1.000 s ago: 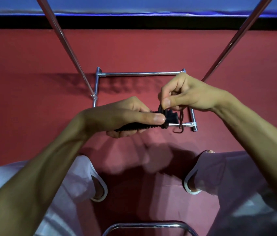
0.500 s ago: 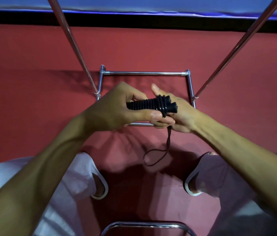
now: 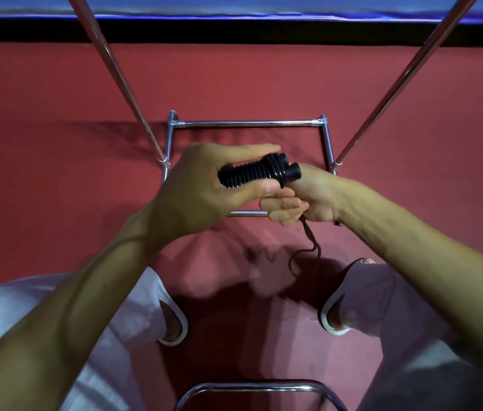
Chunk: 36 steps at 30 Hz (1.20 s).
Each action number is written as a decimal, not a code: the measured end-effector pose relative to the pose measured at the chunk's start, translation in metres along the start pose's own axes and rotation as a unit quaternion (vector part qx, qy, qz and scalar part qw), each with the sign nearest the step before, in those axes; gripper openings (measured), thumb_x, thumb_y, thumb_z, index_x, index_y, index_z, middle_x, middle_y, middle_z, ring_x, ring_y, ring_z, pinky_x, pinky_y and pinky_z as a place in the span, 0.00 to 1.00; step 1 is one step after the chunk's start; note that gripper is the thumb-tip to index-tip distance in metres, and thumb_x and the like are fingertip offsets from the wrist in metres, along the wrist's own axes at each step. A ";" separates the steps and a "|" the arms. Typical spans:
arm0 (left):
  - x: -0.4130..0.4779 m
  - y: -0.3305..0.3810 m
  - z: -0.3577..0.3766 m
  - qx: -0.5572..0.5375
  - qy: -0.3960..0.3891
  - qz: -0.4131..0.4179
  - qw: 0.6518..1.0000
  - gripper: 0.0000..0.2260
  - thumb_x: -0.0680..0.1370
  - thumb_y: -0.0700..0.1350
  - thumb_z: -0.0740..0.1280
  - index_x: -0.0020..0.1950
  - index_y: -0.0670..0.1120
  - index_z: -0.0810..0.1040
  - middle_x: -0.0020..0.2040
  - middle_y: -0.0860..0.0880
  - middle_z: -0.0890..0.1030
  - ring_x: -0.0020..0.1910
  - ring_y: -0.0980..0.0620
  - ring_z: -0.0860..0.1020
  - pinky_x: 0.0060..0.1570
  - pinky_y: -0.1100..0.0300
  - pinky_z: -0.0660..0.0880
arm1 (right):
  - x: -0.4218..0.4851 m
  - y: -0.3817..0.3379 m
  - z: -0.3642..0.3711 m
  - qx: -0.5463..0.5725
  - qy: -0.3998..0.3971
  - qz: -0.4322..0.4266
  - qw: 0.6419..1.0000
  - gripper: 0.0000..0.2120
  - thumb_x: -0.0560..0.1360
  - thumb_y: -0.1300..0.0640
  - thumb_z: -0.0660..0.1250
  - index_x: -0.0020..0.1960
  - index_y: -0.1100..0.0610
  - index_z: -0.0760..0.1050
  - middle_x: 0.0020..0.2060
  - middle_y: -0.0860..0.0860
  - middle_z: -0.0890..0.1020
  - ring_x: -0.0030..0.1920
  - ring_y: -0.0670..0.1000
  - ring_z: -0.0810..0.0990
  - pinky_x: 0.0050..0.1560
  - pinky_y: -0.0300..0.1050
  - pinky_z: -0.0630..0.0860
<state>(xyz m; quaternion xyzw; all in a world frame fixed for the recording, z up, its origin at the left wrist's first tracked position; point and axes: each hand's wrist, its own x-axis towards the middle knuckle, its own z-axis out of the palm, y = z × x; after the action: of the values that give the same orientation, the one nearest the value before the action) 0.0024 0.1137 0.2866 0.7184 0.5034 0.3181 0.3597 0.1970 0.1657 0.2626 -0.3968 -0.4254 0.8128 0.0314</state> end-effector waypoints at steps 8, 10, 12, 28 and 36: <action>0.010 0.001 -0.016 -0.316 0.058 -0.325 0.890 0.13 0.78 0.60 0.70 0.47 0.52 0.82 0.30 0.47 0.71 0.20 0.54 0.61 0.21 0.68 0.56 | -0.002 0.010 -0.008 -0.315 0.405 -0.288 0.808 0.09 0.74 0.52 0.74 0.45 0.54 0.76 0.26 0.49 0.75 0.28 0.52 0.70 0.31 0.43 0.68; 0.010 -0.001 -0.020 -0.357 0.019 -0.364 0.860 0.16 0.77 0.63 0.68 0.53 0.52 0.78 0.30 0.49 0.71 0.18 0.57 0.60 0.18 0.69 0.55 | -0.006 0.012 -0.009 -0.475 0.426 -0.351 0.685 0.08 0.73 0.53 0.74 0.48 0.54 0.78 0.29 0.45 0.77 0.30 0.49 0.75 0.37 0.47 0.76; 0.010 -0.001 -0.024 -0.386 -0.011 -0.379 0.841 0.15 0.79 0.63 0.66 0.52 0.52 0.76 0.30 0.50 0.70 0.18 0.59 0.60 0.17 0.69 0.54 | -0.008 0.013 -0.008 -0.538 0.425 -0.375 0.624 0.06 0.75 0.52 0.73 0.47 0.54 0.81 0.33 0.46 0.82 0.34 0.51 0.81 0.37 0.51 0.78; 0.008 0.002 -0.012 -0.262 0.104 -0.315 0.906 0.14 0.77 0.59 0.72 0.53 0.50 0.86 0.29 0.45 0.74 0.20 0.53 0.64 0.22 0.67 0.58 | -0.007 -0.005 -0.005 -0.069 0.184 -0.083 0.977 0.16 0.85 0.54 0.60 0.41 0.59 0.73 0.24 0.48 0.60 0.23 0.46 0.55 0.26 0.38 0.49; 0.014 -0.002 -0.014 -0.311 0.101 -0.376 0.867 0.20 0.74 0.62 0.74 0.51 0.47 0.79 0.29 0.47 0.73 0.19 0.55 0.62 0.21 0.67 0.57 | -0.012 0.007 0.000 -0.542 0.392 -0.302 0.679 0.08 0.77 0.51 0.71 0.50 0.53 0.74 0.27 0.48 0.75 0.31 0.59 0.75 0.35 0.52 0.76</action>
<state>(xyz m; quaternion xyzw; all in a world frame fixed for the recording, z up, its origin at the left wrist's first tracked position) -0.0061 0.1298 0.2941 0.2900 0.6439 0.3695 0.6039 0.2067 0.1566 0.2650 -0.4764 -0.8371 0.1569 0.2184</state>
